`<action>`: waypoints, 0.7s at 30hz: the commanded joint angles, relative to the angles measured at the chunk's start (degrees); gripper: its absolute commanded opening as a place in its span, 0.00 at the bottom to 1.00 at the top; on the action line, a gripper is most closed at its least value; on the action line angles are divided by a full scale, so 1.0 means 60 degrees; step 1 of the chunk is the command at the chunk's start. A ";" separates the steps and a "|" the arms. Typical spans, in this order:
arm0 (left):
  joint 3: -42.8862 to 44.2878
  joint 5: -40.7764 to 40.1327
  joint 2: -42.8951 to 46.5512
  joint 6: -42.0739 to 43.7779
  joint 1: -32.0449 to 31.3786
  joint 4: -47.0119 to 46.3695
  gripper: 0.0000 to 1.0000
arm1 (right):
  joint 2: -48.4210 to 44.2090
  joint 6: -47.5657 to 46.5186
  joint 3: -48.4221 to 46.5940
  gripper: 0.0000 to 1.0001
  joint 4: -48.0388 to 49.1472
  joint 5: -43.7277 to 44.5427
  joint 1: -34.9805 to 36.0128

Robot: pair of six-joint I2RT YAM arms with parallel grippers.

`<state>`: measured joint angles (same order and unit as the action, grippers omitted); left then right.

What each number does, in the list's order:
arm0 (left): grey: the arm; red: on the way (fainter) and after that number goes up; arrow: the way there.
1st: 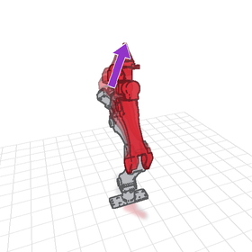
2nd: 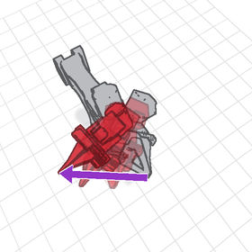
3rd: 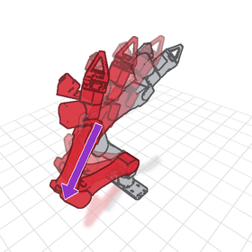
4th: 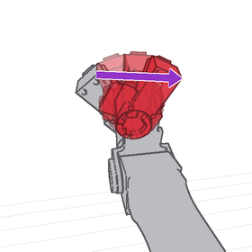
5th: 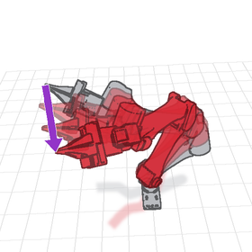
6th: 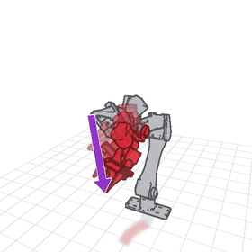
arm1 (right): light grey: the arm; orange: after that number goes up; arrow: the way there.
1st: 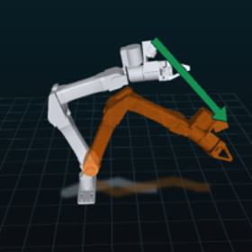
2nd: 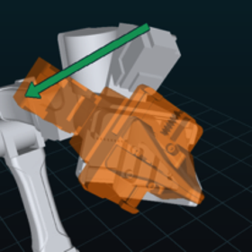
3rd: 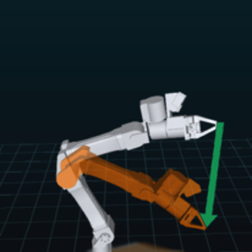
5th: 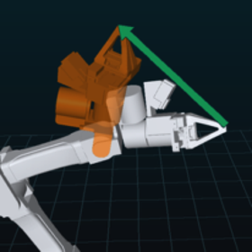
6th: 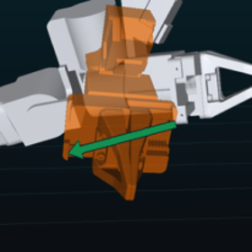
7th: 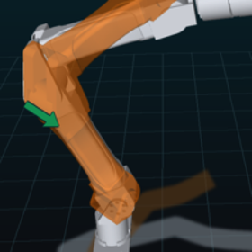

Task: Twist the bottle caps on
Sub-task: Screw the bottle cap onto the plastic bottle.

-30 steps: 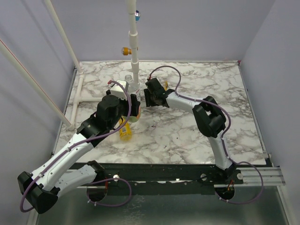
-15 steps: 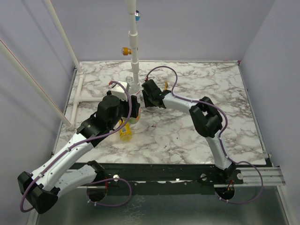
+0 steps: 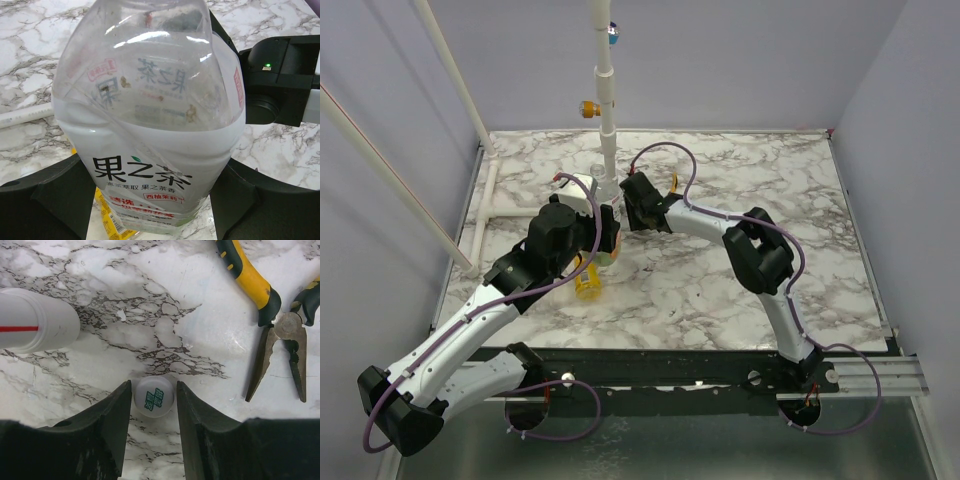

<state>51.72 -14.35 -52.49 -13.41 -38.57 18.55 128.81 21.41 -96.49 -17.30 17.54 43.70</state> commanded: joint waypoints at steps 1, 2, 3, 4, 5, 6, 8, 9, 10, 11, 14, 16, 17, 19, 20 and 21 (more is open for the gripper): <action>0.0139 0.0263 0.0037 0.0045 0.0063 -0.0053 0.00 | -0.0100 0.0203 0.0119 0.43 -0.0751 0.0226 0.0112; 0.0132 0.0281 0.0035 0.0063 0.0061 -0.0056 0.00 | -0.0143 0.0223 0.0168 0.42 -0.0724 0.0226 0.0114; 0.0125 0.0286 0.0016 0.0079 0.0066 -0.0057 0.00 | -0.0194 0.0239 0.0226 0.40 -0.0721 0.0191 0.0113; 0.0124 0.0307 -0.0020 0.0106 0.0068 -0.0068 0.00 | -0.0216 0.0232 0.0215 0.37 -0.0773 0.0197 0.0112; 0.0112 0.0378 -0.0053 0.0144 0.0069 -0.0069 0.00 | -0.0266 0.0258 0.0165 0.32 -0.0968 0.0197 0.0113; 0.0090 0.0488 -0.0083 0.0226 0.0068 -0.0117 0.00 | -0.0344 0.0334 0.0082 0.28 -0.1206 0.0244 0.0106; -0.0072 0.0859 -0.0079 0.0427 0.0069 -0.0324 0.00 | -0.0879 0.0360 0.0284 0.21 -0.1413 0.0250 0.0073; -0.0161 0.1142 -0.0085 0.0559 0.0063 -0.0480 0.00 | -0.1218 0.0368 0.0460 0.19 -0.1422 0.0060 -0.0004; -0.0275 0.1453 -0.0086 0.0710 0.0063 -0.0633 0.00 | -0.1674 0.0384 0.0698 0.19 -0.1448 -0.0191 -0.0091; -0.0349 0.1866 -0.0085 0.0865 0.0059 -0.0805 0.00 | -0.2041 0.0373 0.0842 0.18 -0.1569 -0.0394 -0.0217; -0.0724 0.3293 -0.0103 0.1550 0.0053 -0.1355 0.00 | -0.3169 0.0347 0.0907 0.16 -0.2515 -0.0768 -0.0495; -0.1216 0.4080 -0.0064 0.2097 0.0054 -0.2010 0.00 | -0.4079 0.0312 0.0908 0.16 -0.3182 -0.1077 -0.0647; -0.1425 0.4367 -0.0043 0.2178 0.0046 -0.2311 0.00 | -0.4633 0.0274 0.0901 0.16 -0.3414 -0.1252 -0.0729; -0.1880 0.4674 0.0015 0.2711 0.0037 -0.2965 0.00 | -0.5550 0.0237 0.0696 0.17 -0.4117 -0.1653 -0.0965; -0.2045 0.4725 0.0030 0.2818 0.0030 -0.3263 0.00 | -0.5912 0.0193 0.0529 0.17 -0.4554 -0.1803 -0.1125; -0.2192 0.4798 0.0054 0.2928 0.0030 -0.3482 0.00 | -0.6324 0.0119 0.0322 0.18 -0.4879 -0.2045 -0.1257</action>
<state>42.33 5.85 -52.97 -2.37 -38.33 7.40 100.14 22.63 -91.05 -35.51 11.11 38.68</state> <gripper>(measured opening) 0.776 0.298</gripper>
